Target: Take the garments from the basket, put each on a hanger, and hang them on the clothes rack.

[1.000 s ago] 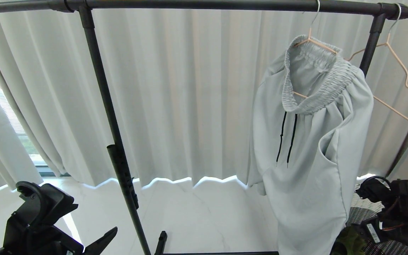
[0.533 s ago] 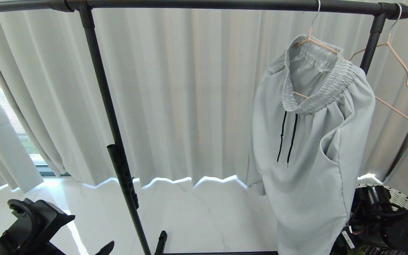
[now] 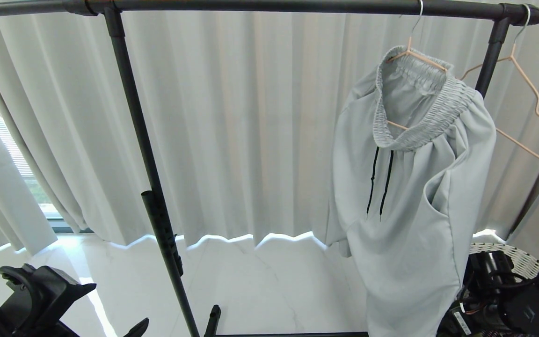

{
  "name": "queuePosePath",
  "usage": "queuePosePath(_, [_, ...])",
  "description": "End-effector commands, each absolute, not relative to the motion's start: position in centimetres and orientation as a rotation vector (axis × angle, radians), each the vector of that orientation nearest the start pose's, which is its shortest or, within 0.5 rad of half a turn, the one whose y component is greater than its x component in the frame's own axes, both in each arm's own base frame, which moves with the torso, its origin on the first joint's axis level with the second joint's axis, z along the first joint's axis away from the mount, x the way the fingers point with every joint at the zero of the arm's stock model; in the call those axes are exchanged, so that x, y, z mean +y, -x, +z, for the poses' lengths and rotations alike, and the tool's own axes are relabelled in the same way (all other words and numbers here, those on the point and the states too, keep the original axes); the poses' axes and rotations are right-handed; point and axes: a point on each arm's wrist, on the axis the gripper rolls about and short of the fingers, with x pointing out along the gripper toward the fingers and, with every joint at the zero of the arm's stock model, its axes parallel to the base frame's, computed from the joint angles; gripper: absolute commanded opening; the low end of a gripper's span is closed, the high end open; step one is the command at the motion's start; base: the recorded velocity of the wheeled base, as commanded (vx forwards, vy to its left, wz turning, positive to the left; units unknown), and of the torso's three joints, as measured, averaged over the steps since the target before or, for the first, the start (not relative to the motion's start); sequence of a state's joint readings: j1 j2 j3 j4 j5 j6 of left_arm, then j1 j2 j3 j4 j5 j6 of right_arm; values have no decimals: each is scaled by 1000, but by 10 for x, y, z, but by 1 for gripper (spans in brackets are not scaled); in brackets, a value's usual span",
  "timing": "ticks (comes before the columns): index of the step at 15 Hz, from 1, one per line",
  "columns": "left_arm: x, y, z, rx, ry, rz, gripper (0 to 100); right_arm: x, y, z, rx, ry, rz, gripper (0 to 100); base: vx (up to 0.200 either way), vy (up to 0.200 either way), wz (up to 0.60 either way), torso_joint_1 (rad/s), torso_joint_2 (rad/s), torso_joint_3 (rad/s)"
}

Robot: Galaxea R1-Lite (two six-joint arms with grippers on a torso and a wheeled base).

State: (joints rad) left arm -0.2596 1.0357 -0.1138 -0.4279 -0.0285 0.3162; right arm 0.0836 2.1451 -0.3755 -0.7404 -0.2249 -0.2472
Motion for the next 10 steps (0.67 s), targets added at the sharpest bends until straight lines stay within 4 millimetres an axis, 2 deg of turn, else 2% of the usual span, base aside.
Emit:
queuePosePath(1, [-28, -100, 116, 445, -366, -362, 100, 24, -248, -13, 1006, 388, 46, 100, 0, 0, 0, 0, 0, 0])
queuePosePath(4, [-30, -100, 115, 451, -370, -382, 100, 32, -236, -10, 1010, 411, 78, 100, 0, 0, 0, 0, 0, 0])
queuePosePath(7, [-31, -101, 114, 460, -371, -389, 100, 30, -231, -8, 1017, 416, 67, 100, 0, 0, 0, 0, 0, 0])
queuePosePath(10, [-32, -104, 118, 449, -370, -387, 100, 21, -233, -12, 1040, 423, -11, 100, 0, 0, 0, 0, 0, 0])
